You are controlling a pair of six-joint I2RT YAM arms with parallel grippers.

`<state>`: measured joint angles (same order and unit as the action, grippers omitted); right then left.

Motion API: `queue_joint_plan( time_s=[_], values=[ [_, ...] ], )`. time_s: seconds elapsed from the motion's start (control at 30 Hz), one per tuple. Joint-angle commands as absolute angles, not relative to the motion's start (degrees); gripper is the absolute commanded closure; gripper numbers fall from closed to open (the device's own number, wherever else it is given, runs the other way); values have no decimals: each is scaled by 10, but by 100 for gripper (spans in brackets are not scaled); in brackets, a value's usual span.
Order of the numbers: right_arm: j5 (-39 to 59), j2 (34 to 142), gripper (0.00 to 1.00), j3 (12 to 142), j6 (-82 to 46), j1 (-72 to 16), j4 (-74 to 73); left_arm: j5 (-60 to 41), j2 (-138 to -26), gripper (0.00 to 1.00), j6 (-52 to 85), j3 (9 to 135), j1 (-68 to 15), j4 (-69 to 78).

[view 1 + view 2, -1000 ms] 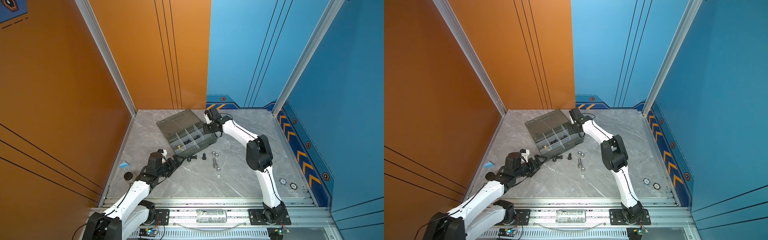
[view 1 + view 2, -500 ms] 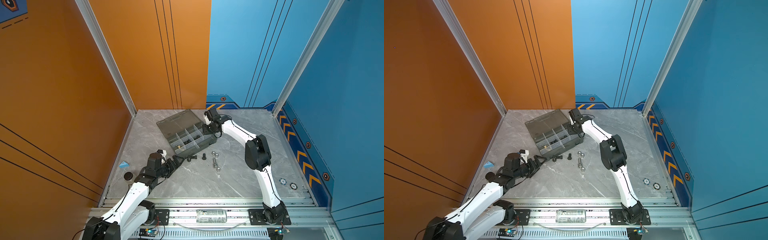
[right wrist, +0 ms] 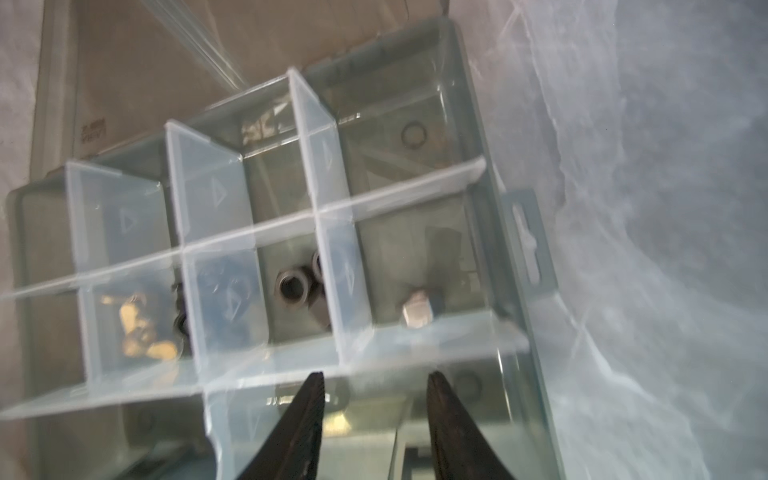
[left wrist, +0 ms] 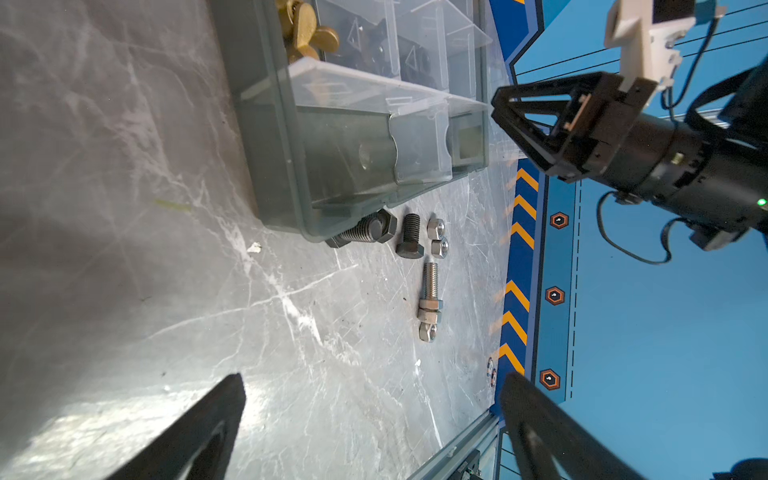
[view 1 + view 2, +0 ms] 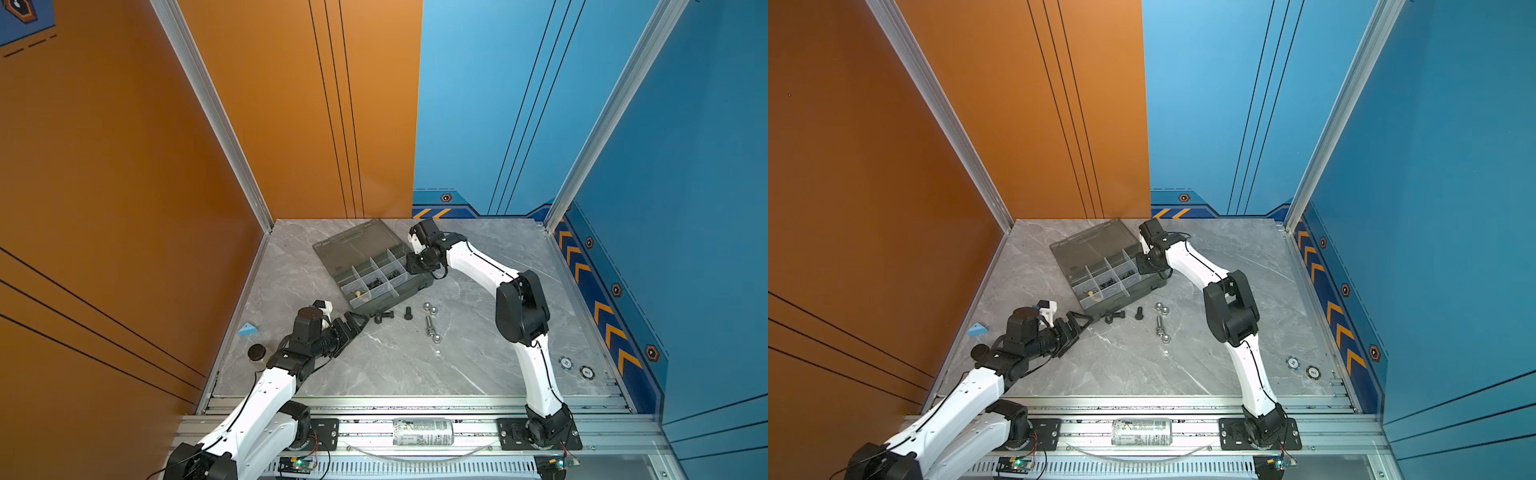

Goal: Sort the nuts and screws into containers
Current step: 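Open the right gripper to drop the silver nut into a compartment, then move the open right gripper back above another silver hex nut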

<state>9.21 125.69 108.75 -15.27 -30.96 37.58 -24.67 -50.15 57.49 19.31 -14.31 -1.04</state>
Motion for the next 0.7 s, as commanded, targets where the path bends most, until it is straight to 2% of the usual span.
queue_joint_plan(
  time_s=[0.0,0.33,0.53,0.67],
  values=[
    [85,1170,55,1034,-145,-320,396,-250,-516,2,575,194,-147,-6],
    [53,1032,52,809,-172,-333,382,-254,-528,2,570,195,-154,6],
    [66,1006,52,714,-165,-334,340,-249,-534,2,574,189,-163,14],
    [65,1013,52,707,-168,-333,339,-251,-534,2,570,193,-164,13]
  ],
)
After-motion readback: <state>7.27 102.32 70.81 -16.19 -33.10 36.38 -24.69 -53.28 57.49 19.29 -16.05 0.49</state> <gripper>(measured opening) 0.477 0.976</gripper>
